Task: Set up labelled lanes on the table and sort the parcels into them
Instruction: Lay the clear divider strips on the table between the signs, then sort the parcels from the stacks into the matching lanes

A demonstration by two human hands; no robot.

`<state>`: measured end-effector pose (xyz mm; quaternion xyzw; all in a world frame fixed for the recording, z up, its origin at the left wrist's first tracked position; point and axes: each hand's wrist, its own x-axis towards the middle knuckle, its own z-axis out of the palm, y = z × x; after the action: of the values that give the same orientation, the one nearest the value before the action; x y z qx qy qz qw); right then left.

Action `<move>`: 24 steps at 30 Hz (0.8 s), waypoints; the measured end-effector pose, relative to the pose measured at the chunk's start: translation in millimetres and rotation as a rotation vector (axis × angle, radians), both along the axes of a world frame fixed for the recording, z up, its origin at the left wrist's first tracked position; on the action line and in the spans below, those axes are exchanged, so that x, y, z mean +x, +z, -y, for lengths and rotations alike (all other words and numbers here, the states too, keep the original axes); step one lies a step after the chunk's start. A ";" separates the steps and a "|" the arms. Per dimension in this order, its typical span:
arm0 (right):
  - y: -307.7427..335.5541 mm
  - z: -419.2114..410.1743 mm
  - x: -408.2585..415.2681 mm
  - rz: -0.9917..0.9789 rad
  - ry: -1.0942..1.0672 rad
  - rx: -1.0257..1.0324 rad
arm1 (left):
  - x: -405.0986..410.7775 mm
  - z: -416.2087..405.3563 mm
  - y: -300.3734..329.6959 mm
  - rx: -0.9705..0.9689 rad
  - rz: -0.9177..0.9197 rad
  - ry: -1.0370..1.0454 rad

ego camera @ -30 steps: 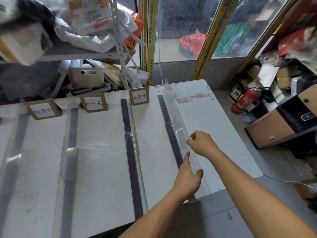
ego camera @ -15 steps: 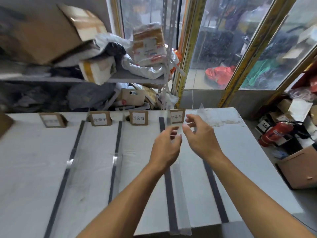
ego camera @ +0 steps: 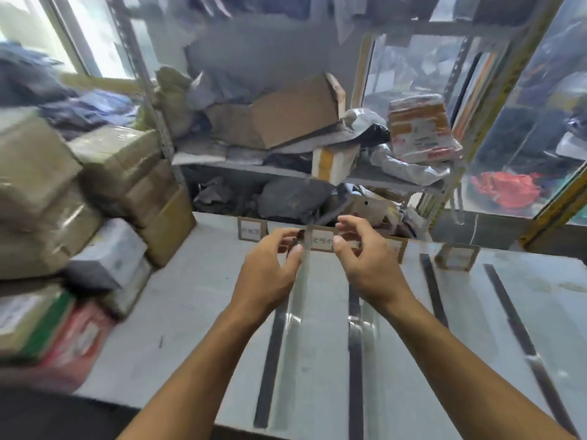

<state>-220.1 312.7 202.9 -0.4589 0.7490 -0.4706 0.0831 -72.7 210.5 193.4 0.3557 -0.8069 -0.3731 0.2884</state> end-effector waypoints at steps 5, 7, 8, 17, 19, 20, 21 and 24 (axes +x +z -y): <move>3.2 39.0 50.1 -0.003 0.107 0.012 | 54.4 28.4 8.4 -0.004 0.024 0.123; 5.3 50.7 62.2 -0.006 0.151 0.028 | 69.6 33.4 13.3 -0.011 0.011 0.168; 6.2 56.7 67.3 -0.001 0.177 0.037 | 76.8 35.7 15.6 -0.019 0.007 0.192; 7.8 127.1 124.2 0.043 0.371 0.085 | 156.5 75.0 32.9 -0.013 -0.042 0.407; 8.9 145.2 142.0 0.053 0.423 0.094 | 177.4 90.8 38.0 -0.022 -0.067 0.446; 10.9 156.2 151.2 0.058 0.445 0.096 | 188.5 100.1 40.9 -0.031 -0.085 0.471; 14.0 168.5 160.3 0.065 0.464 0.097 | 199.7 110.9 44.5 -0.039 -0.107 0.497; 28.0 212.7 187.6 0.089 0.515 0.084 | 235.7 149.6 60.0 -0.069 -0.174 0.579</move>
<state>-32.6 100.1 230.9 -0.6094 0.6221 -0.4220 0.2519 163.0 60.9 253.3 0.5276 -0.6563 -0.2767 0.4630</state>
